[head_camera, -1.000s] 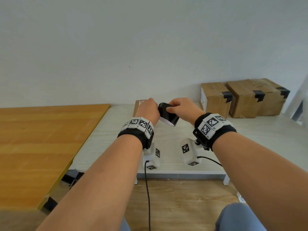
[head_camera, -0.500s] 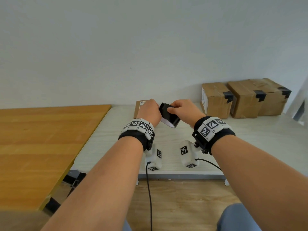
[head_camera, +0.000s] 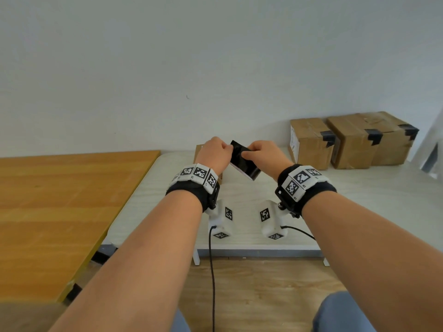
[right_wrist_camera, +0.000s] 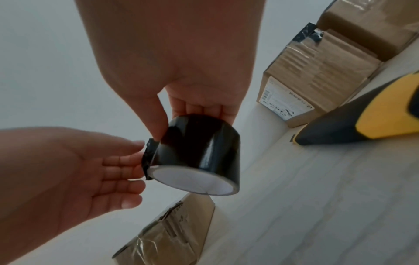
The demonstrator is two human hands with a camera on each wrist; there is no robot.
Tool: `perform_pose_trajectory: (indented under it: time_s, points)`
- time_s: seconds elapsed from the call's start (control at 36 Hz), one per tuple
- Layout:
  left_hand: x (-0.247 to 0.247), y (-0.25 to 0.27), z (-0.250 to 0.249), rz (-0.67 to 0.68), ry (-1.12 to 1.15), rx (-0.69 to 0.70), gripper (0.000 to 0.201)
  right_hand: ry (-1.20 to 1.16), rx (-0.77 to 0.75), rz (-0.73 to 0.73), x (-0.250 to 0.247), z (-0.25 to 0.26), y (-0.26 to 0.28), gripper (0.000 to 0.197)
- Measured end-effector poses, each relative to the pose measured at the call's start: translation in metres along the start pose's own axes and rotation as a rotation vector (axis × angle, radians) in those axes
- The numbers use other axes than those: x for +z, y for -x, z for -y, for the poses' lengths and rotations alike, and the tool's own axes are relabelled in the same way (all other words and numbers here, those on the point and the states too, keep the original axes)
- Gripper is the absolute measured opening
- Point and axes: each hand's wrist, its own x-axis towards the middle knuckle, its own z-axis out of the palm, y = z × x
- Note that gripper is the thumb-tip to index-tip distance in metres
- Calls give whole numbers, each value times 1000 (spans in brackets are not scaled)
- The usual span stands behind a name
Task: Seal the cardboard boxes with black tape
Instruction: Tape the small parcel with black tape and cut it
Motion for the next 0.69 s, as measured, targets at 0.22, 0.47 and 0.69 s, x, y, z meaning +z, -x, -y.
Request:
perform_pose_trajectory:
  time_s: [0.22, 0.47, 0.69]
  points:
    - [-8, 0, 5, 61, -55, 11, 24, 108, -48, 10, 1, 2, -2, 15]
    - [-12, -1, -5, 81, -62, 30, 27, 308, -59, -80, 7, -6, -4, 16]
    - [-18, -5, 9, 30, -35, -69, 22, 327, -64, -59, 9, 2, -7, 19]
